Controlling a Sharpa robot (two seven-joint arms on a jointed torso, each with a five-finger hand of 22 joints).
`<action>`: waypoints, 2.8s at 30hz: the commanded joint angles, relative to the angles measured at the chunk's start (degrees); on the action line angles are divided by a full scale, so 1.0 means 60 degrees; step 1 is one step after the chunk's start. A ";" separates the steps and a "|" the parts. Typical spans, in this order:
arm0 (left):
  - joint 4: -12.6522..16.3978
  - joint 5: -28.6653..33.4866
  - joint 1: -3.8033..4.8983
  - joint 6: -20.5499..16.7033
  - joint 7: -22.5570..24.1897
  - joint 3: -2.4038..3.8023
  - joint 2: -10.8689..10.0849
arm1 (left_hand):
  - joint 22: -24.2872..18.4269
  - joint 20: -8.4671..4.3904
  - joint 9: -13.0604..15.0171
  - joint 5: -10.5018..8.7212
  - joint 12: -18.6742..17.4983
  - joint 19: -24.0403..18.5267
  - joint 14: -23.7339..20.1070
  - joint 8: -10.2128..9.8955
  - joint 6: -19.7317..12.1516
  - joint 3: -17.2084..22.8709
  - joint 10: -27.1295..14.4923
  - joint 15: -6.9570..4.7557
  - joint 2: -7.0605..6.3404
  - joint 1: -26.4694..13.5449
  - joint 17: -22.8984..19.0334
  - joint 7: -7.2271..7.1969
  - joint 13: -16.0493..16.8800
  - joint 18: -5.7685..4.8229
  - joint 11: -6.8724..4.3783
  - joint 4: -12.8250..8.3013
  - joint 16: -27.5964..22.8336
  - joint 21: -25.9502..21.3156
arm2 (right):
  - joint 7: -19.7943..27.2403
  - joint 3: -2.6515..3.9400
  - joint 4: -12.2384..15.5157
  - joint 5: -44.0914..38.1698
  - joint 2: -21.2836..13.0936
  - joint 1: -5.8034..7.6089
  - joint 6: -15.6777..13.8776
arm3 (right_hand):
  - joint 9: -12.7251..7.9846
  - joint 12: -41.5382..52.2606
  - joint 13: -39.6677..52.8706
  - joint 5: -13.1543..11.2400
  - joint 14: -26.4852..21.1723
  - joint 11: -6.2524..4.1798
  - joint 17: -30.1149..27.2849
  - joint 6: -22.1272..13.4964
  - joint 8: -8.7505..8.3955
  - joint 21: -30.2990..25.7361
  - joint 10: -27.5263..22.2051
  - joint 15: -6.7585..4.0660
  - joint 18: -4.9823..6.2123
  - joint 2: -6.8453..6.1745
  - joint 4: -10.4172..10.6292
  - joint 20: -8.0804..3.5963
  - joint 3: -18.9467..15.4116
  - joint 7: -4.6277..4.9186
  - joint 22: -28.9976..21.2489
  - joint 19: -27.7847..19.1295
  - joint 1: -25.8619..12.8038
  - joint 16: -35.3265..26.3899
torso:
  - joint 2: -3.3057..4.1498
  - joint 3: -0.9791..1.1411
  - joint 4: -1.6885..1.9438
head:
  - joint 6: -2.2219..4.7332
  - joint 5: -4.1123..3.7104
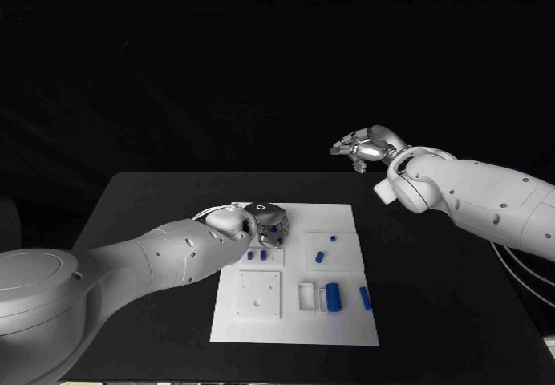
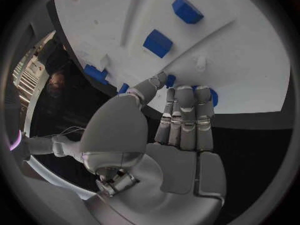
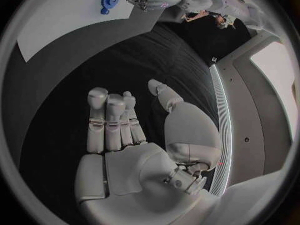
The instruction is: Assemble the parts on the task board
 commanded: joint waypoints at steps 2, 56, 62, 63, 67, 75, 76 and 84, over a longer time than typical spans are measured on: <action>-0.0031 0.0043 -0.0047 0.0303 0.0027 -0.0018 0.0044 | 0.0229 -0.0063 -0.0024 -0.0007 0.0077 0.0010 0.0073 0.0099 0.0142 -0.0009 0.0305 -0.0029 0.0144 0.0023 0.0045 0.0013 0.0025 0.0365 0.0147 -0.0068 0.0125 0.0083 | 0.0070 0.0005 0.0010 -0.0026 0.0022 -0.0001 0.0135 | -0.0014 0.0059 -0.0010 0.0051 0.0010 -0.0017 -0.0008 0.0007 -0.0058 -0.0068 -0.0065 0.0029 0.0662 0.0025 -0.0021 -0.0089 0.0038 0.0104 0.0088 0.0006 -0.0053 -0.0013 | -0.0002 -0.0003 0.0005 | -0.0002 0.0001; -0.0047 0.0497 -0.0240 -0.0303 0.0120 -0.0014 -0.0157 | 0.0183 -0.0296 -0.0054 -0.0330 0.0418 0.0428 0.0627 0.0694 0.1267 0.0520 0.1701 -0.0294 0.0561 0.0260 0.0089 -0.0160 0.0436 0.0439 -0.0117 -0.0249 0.0956 0.0688 | 0.0093 0.0005 0.0036 -0.0026 0.0015 -0.0001 0.0175 | -0.0016 0.0071 -0.0022 0.0051 0.0011 -0.0017 -0.0009 0.0009 -0.0057 -0.0075 -0.0067 0.0028 0.0662 0.0021 -0.0023 -0.0089 0.0034 0.0103 0.0099 0.0012 -0.0057 -0.0009 | 0.0020 -0.0009 0.0007 | -0.0019 -0.0038; 0.0268 0.0904 -0.0226 -0.0552 0.0141 -0.0008 -0.0431 | 0.0183 -0.0307 -0.0054 -0.0302 0.0407 0.0446 0.0641 0.0698 0.1279 0.0546 0.1718 -0.0302 0.0543 0.0237 0.0084 -0.0165 0.0448 0.0442 -0.0125 -0.0239 0.0971 0.0703 | 0.0091 0.0005 0.0052 -0.0026 -0.0030 -0.0001 0.0173 | -0.0016 0.0072 -0.0023 0.0052 0.0011 -0.0017 -0.0009 0.0009 -0.0058 -0.0076 -0.0067 0.0028 0.0662 0.0021 -0.0023 -0.0089 0.0034 0.0103 0.0100 0.0012 -0.0057 -0.0008 | 0.0011 -0.0007 0.0019 | 0.0015 -0.0042; 0.0336 0.0908 -0.0219 -0.0568 0.0158 -0.0004 -0.0485 | 0.0183 -0.0308 -0.0054 -0.0300 0.0406 0.0447 0.0641 0.0699 0.1280 0.0548 0.1719 -0.0302 0.0542 0.0236 0.0083 -0.0165 0.0449 0.0442 -0.0125 -0.0239 0.0972 0.0704 | 0.0091 0.0005 0.0058 -0.0026 -0.0039 -0.0001 0.0170 | -0.0016 0.0072 -0.0023 0.0052 0.0011 -0.0017 -0.0009 0.0009 -0.0058 -0.0076 -0.0067 0.0028 0.0662 0.0021 -0.0023 -0.0089 0.0034 0.0103 0.0100 0.0012 -0.0057 -0.0008 | 0.0012 -0.0006 0.0026 | 0.0017 -0.0043; 0.0583 0.1165 -0.0174 -0.0687 0.0277 0.0012 -0.0668 | 0.0183 -0.0311 -0.0055 -0.0295 0.0400 0.0448 0.0641 0.0698 0.1280 0.0556 0.1718 -0.0305 0.0535 0.0234 0.0081 -0.0166 0.0451 0.0443 -0.0126 -0.0241 0.0974 0.0706 | 0.0089 0.0005 0.0069 -0.0026 -0.0062 -0.0001 0.0169 | -0.0016 0.0073 -0.0024 0.0053 0.0011 -0.0018 -0.0009 0.0009 -0.0057 -0.0077 -0.0067 0.0028 0.0662 0.0021 -0.0024 -0.0089 0.0034 0.0103 0.0101 0.0012 -0.0057 -0.0008 | 0.0012 -0.0004 0.0043 | 0.0044 -0.0041; 0.0975 0.1520 -0.0118 -0.0587 0.0300 0.0347 -0.0991 | 0.0182 -0.0316 -0.0056 -0.0289 0.0392 0.0453 0.0644 0.0698 0.1281 0.0570 0.1719 -0.0308 0.0534 0.0233 0.0079 -0.0166 0.0455 0.0445 -0.0129 -0.0241 0.0980 0.0711 | 0.0082 0.0005 0.0095 -0.0027 -0.0113 -0.0001 0.0168 | -0.0016 0.0075 -0.0026 0.0055 0.0011 -0.0018 -0.0009 0.0010 -0.0057 -0.0078 -0.0067 0.0028 0.0662 0.0020 -0.0024 -0.0089 0.0033 0.0103 0.0102 0.0013 -0.0057 -0.0007 | 0.0019 -0.0012 0.0027 | 0.0089 0.0056; 0.1048 0.1560 -0.0107 -0.0517 0.0302 0.0371 -0.1050 | 0.0182 -0.0317 -0.0056 -0.0288 0.0390 0.0453 0.0645 0.0698 0.1281 0.0572 0.1719 -0.0308 0.0533 0.0232 0.0079 -0.0166 0.0455 0.0446 -0.0129 -0.0241 0.0981 0.0711 | 0.0082 0.0005 0.0097 -0.0028 -0.0119 -0.0001 0.0160 | -0.0016 0.0075 -0.0026 0.0055 0.0011 -0.0018 -0.0009 0.0010 -0.0057 -0.0078 -0.0067 0.0028 0.0662 0.0020 -0.0025 -0.0089 0.0033 0.0103 0.0103 0.0013 -0.0057 -0.0007 | 0.0021 -0.0009 0.0025 | 0.0094 0.0071; 0.1393 0.1816 -0.0088 -0.0422 0.0310 0.0543 -0.1464 | 0.0182 -0.0320 -0.0058 -0.0276 0.0382 0.0452 0.0644 0.0696 0.1279 0.0586 0.1720 -0.0310 0.0529 0.0227 0.0076 -0.0166 0.0459 0.0446 -0.0131 -0.0242 0.0985 0.0714 | 0.0077 0.0005 0.0134 -0.0031 -0.0183 -0.0001 0.0162 | -0.0017 0.0078 -0.0028 0.0057 0.0012 -0.0018 -0.0009 0.0010 -0.0057 -0.0079 -0.0067 0.0028 0.0662 0.0019 -0.0026 -0.0089 0.0033 0.0103 0.0105 0.0015 -0.0056 -0.0006 | 0.0025 -0.0009 0.0025 | 0.0107 0.0112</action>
